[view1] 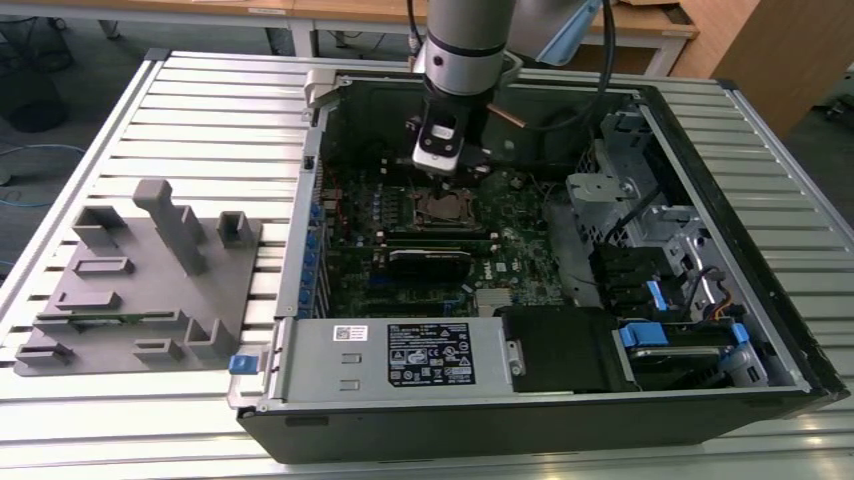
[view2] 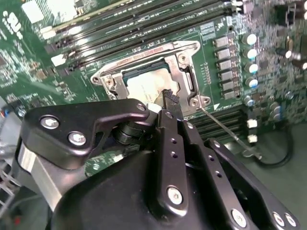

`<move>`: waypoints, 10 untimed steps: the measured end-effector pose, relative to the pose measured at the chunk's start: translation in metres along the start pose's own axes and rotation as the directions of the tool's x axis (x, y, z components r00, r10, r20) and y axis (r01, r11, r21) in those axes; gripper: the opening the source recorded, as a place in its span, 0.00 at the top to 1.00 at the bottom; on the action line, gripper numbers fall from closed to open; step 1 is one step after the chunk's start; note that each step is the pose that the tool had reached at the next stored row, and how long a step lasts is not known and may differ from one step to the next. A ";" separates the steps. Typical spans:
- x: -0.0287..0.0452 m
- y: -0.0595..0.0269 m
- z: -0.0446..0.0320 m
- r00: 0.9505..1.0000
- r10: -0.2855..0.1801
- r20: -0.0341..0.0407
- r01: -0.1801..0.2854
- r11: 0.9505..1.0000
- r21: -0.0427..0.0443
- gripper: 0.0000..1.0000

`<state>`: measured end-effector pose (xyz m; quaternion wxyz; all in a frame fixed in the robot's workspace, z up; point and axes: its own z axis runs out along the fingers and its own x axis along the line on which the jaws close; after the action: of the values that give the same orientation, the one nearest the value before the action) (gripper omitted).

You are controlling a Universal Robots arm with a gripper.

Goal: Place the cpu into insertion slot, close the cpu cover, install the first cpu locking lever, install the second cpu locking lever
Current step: 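Close the cpu cover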

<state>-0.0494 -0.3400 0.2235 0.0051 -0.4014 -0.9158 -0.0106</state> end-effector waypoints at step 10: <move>0.0000 0.0000 0.0011 0.984 -0.180 -0.003 0.180 0.984 0.003 0.89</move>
<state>-0.0494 -0.3400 0.2224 0.0060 -0.3168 -0.9484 -0.0101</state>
